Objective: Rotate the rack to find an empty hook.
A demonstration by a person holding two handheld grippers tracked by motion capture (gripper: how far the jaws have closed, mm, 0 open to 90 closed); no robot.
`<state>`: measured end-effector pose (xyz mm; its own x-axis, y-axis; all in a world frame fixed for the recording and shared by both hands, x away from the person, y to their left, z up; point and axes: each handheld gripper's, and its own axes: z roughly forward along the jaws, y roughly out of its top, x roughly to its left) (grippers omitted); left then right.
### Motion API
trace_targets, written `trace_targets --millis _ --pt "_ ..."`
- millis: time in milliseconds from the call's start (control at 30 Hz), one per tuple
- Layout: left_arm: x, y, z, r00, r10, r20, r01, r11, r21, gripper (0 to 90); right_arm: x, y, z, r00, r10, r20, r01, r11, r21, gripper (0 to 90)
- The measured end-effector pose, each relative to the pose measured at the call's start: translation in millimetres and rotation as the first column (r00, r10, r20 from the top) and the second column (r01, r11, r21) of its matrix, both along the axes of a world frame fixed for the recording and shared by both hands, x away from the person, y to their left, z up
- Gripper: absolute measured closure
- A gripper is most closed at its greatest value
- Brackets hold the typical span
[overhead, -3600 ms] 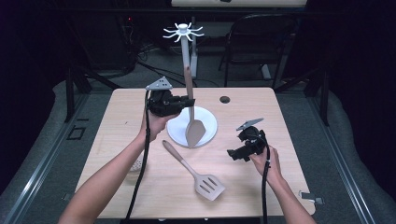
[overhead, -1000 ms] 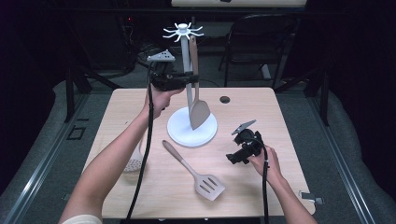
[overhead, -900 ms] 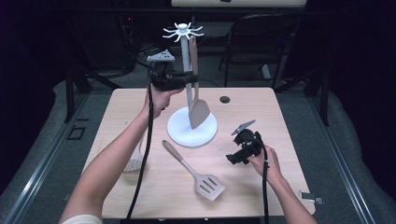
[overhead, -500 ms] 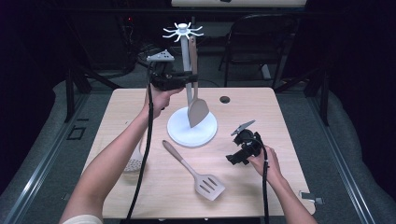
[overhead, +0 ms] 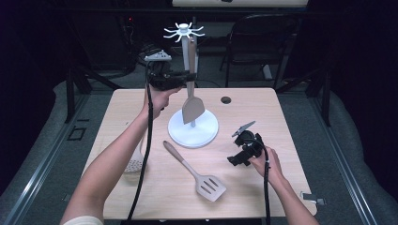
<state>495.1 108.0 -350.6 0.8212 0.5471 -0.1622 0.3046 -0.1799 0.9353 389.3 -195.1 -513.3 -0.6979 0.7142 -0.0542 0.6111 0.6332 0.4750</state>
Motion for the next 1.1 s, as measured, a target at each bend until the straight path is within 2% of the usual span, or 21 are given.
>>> trace_targets --millis 367,400,533,567,667,867,1000,1033,1100 --pt "-8.6 -4.8 1.8 0.9979 0.024 0.061 -0.028 0.9977 0.061 75.0 0.3 0.1 0.4 0.9999 0.008 -0.007 -0.008 1.0 -0.011 3.5" --pt "-9.4 -5.0 2.3 0.9978 0.024 0.062 -0.028 0.9973 0.068 73.3 -0.5 0.9 -2.2 1.0 -0.008 0.002 0.008 1.0 0.021 3.6" --pt "-13.4 -5.2 3.6 0.9968 0.022 0.077 -0.028 0.9962 0.083 70.3 0.2 0.3 -0.6 1.0 0.002 -0.006 -0.002 1.0 -0.004 3.6" --pt "-15.2 -3.5 4.2 0.9965 0.018 0.081 -0.026 0.995 0.096 66.0 0.1 0.6 -0.6 1.0 0.001 -0.006 -0.001 1.0 -0.004 3.6" --pt "-17.4 -1.4 4.0 0.9962 0.026 0.083 -0.034 0.9939 0.105 61.4 0.1 0.9 -0.4 1.0 -0.001 -0.006 0.001 1.0 -0.011 3.6" --pt "-22.1 13.5 3.2 0.994 0.052 0.096 -0.062 0.993 0.101 60.7 0.3 0.5 -0.1 1.0 0.0 -0.004 0.0 1.0 -0.021 3.7" --pt "-21.2 26.5 4.2 0.9899 0.095 0.105 -0.105 0.9899 0.095 69.2 0.3 1.6 -1.0 1.0 -0.003 -0.005 0.003 1.0 -0.007 3.7" --pt "-21.2 28.2 4.6 0.9884 0.106 0.109 -0.116 0.9891 0.091 73.3 0.6 1.4 -0.8 1.0 -0.002 -0.002 0.002 1.0 -0.018 3.7" --pt "-21.3 30.8 6.0 0.987 0.113 0.114 -0.124 0.9884 0.088 79.5 0.6 1.9 -1.3 1.0 -0.009 0.002 0.009 1.0 -0.009 3.7"
